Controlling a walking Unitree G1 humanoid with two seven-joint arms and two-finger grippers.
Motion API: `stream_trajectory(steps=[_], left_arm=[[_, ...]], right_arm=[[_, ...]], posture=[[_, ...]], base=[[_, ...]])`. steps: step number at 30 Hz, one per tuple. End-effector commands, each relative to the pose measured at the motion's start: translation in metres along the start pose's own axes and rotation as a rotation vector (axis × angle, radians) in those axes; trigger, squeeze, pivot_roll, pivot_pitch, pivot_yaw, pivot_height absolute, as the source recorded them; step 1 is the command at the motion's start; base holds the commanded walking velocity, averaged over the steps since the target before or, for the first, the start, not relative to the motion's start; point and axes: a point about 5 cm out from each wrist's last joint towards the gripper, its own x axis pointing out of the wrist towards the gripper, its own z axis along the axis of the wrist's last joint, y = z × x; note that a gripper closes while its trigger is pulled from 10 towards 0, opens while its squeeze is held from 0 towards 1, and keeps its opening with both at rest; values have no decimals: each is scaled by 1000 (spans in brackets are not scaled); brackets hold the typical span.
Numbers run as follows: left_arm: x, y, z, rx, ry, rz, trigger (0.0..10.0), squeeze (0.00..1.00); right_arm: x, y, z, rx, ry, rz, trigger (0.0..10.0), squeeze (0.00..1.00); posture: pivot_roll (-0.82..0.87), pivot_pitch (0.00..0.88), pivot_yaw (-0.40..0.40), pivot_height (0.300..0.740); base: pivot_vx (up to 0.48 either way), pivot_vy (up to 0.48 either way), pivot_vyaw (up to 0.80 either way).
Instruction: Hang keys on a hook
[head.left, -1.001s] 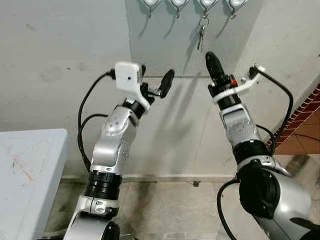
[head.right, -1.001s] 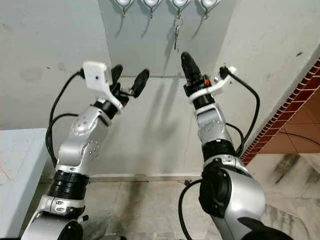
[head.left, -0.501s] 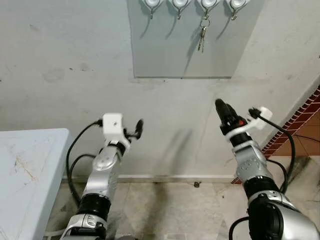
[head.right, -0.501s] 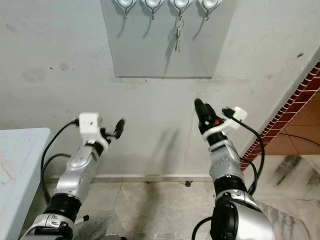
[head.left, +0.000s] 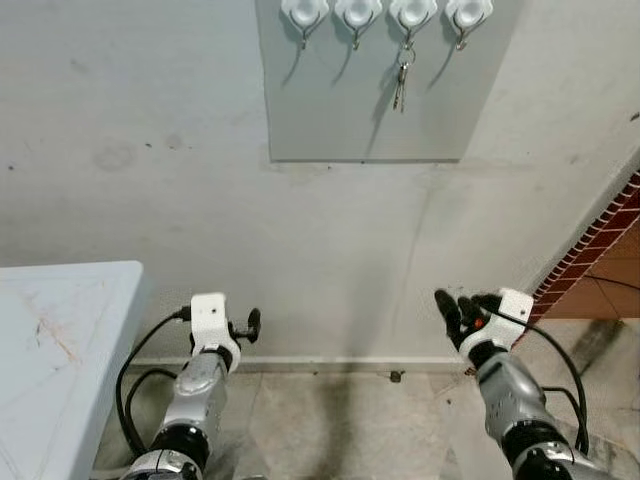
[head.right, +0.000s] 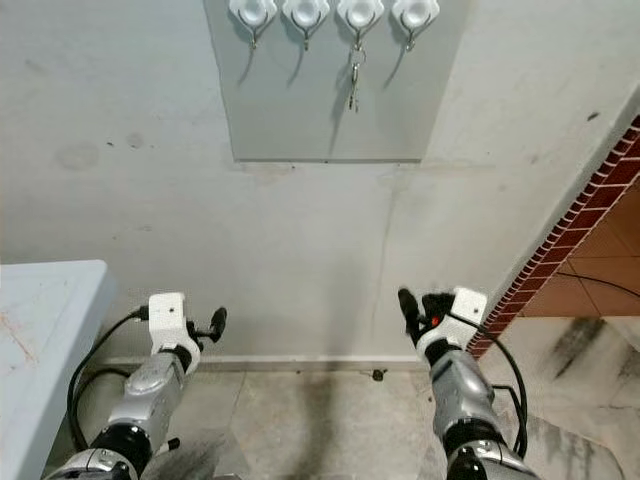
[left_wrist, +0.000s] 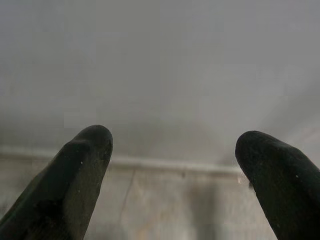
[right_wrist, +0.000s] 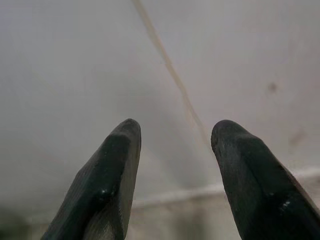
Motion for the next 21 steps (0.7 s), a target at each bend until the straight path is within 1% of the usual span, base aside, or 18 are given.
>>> stream_trajectory(steps=[1, 4, 5, 6, 7, 10, 11, 12, 14, 15, 17, 18, 19, 21], left_arm=[[-6, 8, -15, 15, 52, 20, 10000, 0], [-12, 13, -31, 14, 108, 31, 10000, 0], [-16, 14, -39, 10, 135, 35, 10000, 0], [-16, 15, -40, 8, 139, 36, 10000, 0], [-20, 16, -48, -18, 167, 36, 10000, 0], [-26, 18, -60, -40, 209, 44, 10000, 0], [-30, 20, -67, -50, 238, 54, 10000, 0], [-30, 20, -67, -50, 238, 54, 10000, 0], [-40, 23, -84, -60, 309, 80, 10000, 0], [-40, 23, -84, -60, 309, 80, 10000, 0], [-46, 25, -94, -54, 353, 98, 10000, 0], [-46, 25, -94, -54, 353, 98, 10000, 0], [-52, 27, -102, -46, 386, 107, 10000, 0], [-56, 26, -107, -47, 408, 107, 10000, 0]], right_arm=[[-8, -7, -14, -40, 67, -37, 10000, 0], [-18, -13, -32, -71, 142, -73, 10000, 0], [-25, -16, -42, -92, 190, -89, 10000, 0], [-26, -17, -44, -97, 199, -91, 10000, 0], [-32, -20, -53, -117, 241, -113, 10000, 0], [-41, -22, -66, -158, 308, -122, 10000, 0], [-47, -23, -74, -174, 346, -129, 10000, 0], [-47, -23, -74, -174, 346, -129, 10000, 0], [-58, -24, -90, -184, 413, -151, 10000, 0], [-58, -24, -90, -184, 413, -151, 10000, 0], [-63, -25, -96, -195, 442, -167, 10000, 0], [-63, -25, -96, -195, 442, -167, 10000, 0], [-69, -26, -102, -208, 471, -179, 10000, 0], [-75, -28, -108, -230, 504, -190, 10000, 0]], posture=[[4, 20, 7, 740], [1, 18, 7, 740], [-1, 14, 10, 740], [-1, 14, 10, 740], [2, 9, 10, 740], [-4, 1, 14, 740], [-7, 0, 15, 740], [-7, 0, 15, 740], [-11, 0, 19, 740], [-11, 0, 19, 740], [-16, 0, 21, 740], [-16, 0, 21, 740], [-19, 0, 23, 740], [-24, 0, 25, 740]], base=[[0, 0, 0], [0, 0, 0], [0, 0, 0], [0, 0, 0], [0, 0, 0], [0, 0, 0], [0, 0, 0], [0, 0, 0], [0, 0, 0], [0, 0, 0], [0, 0, 0], [0, 0, 0], [0, 0, 0], [0, 0, 0]])
